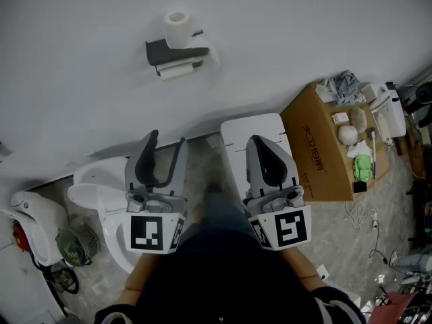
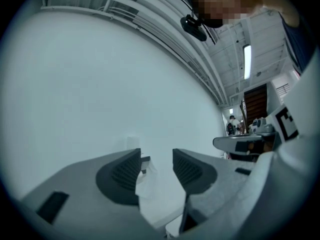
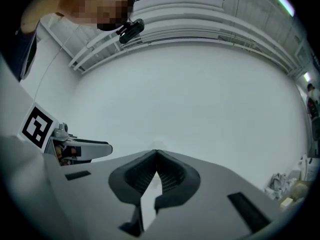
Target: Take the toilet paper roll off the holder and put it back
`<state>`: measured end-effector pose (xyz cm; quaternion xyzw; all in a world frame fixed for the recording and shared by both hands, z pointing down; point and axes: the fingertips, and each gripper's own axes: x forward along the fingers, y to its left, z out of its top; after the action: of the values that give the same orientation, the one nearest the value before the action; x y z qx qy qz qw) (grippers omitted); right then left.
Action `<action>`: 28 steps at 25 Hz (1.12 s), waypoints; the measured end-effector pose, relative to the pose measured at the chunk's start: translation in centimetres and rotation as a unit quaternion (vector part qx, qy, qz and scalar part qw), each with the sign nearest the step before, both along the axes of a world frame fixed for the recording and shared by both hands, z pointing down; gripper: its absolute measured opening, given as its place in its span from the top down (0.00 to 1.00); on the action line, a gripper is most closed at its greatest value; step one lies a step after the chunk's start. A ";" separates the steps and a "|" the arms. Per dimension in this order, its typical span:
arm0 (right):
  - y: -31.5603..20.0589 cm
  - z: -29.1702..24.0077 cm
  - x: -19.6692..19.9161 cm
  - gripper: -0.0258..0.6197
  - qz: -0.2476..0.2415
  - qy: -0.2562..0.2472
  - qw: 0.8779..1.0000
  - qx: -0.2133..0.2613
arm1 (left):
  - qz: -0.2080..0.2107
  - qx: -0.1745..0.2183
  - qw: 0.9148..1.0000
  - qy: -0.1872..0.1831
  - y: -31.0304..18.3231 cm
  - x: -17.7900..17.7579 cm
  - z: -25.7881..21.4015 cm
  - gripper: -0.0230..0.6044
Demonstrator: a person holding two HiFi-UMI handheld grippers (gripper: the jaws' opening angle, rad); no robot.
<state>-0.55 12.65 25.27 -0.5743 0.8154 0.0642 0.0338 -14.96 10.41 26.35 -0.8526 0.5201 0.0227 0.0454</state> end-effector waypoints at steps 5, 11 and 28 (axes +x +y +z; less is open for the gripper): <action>-1.4 -0.3 -0.9 0.94 -0.010 0.003 1.000 0.005 | -0.010 -0.007 1.000 0.004 -1.4 -1.0 0.3 0.67; -4.6 -0.8 -1.6 0.93 -0.027 -0.004 0.999 0.018 | -0.020 -0.001 1.000 -0.002 -3.8 -1.4 -0.2 0.67; -17.4 -2.4 -2.2 0.93 -0.065 -0.010 0.997 0.032 | -0.035 0.018 0.999 -0.009 -15.0 -0.9 -2.3 0.67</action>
<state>-2.76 -4.78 22.82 -0.5192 0.8483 0.0819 0.0644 -15.89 -4.59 24.04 -0.8330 0.5489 0.0230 0.0656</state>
